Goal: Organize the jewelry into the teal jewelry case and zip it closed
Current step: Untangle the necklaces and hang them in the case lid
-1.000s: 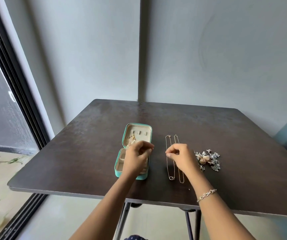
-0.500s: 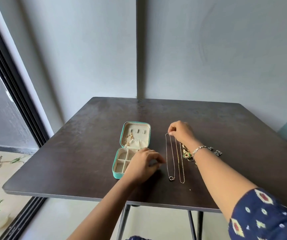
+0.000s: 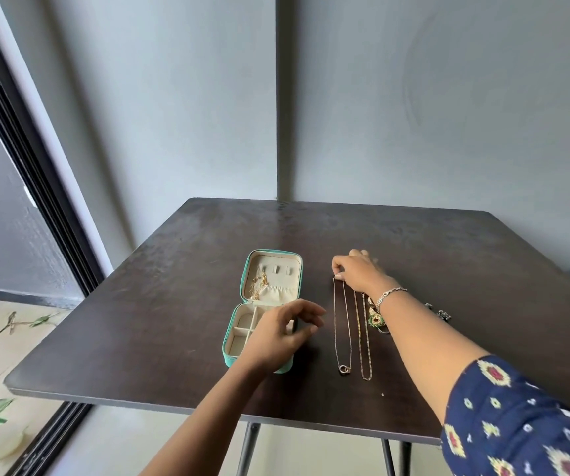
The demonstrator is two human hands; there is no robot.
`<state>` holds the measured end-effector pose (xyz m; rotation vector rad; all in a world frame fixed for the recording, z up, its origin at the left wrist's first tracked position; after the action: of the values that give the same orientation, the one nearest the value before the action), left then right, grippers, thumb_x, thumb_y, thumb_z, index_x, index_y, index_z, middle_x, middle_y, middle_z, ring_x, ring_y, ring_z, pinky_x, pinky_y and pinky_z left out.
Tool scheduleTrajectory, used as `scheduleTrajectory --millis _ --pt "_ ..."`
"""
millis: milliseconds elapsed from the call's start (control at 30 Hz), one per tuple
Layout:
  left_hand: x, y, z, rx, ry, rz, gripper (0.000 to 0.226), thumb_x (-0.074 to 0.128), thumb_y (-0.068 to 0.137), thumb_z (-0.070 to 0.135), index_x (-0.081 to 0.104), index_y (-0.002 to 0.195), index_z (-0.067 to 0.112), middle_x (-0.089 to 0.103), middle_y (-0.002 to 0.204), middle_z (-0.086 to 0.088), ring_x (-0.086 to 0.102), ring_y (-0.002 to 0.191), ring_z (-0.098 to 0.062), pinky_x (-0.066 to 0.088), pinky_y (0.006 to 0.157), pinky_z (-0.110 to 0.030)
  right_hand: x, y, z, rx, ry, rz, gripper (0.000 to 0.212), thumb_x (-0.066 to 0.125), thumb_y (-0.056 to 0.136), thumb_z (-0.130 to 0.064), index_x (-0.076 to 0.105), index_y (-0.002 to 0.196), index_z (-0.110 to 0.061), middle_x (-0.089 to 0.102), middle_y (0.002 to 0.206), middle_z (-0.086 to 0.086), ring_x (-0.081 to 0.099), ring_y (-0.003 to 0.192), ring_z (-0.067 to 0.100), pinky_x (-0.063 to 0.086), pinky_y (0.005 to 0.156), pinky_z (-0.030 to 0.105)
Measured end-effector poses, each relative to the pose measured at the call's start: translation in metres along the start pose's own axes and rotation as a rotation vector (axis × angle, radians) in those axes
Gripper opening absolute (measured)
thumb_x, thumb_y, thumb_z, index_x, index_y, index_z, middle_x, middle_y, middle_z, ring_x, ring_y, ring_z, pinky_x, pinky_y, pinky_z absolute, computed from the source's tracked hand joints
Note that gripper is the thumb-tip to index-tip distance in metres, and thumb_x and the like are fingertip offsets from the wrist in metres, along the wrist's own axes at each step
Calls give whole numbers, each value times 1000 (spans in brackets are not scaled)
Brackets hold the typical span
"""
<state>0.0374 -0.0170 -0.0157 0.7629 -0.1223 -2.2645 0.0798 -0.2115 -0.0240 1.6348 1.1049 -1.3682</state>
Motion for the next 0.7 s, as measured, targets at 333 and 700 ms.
scheduleTrajectory --millis 333,700 --pt "0 5 -4 -49 -108 -10 32 57 74 23 56 103 37 62 111 8 61 94 -4 47 88 -23 -46 -28 -16 -56 591 13 27 44 92 -1 47 69 -14 59 72 3 53 64 15 45 60 14" --pt "2 23 13 -126 -159 -36 39 59 86 4 51 123 13 55 126 -5 56 86 -15 48 83 -28 -102 -73 -50 -251 929 -28 25 42 95 -1 45 73 -13 54 63 8 55 45 3 41 52 15"
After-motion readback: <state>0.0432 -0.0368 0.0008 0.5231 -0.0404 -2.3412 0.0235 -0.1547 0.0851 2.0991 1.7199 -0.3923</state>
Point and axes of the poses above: each hand's wrist, its own y-axis towards the middle knuckle, its own x-axis out of the palm, z = x × y, the point moved 8 cm from there along y, towards the middle knuckle
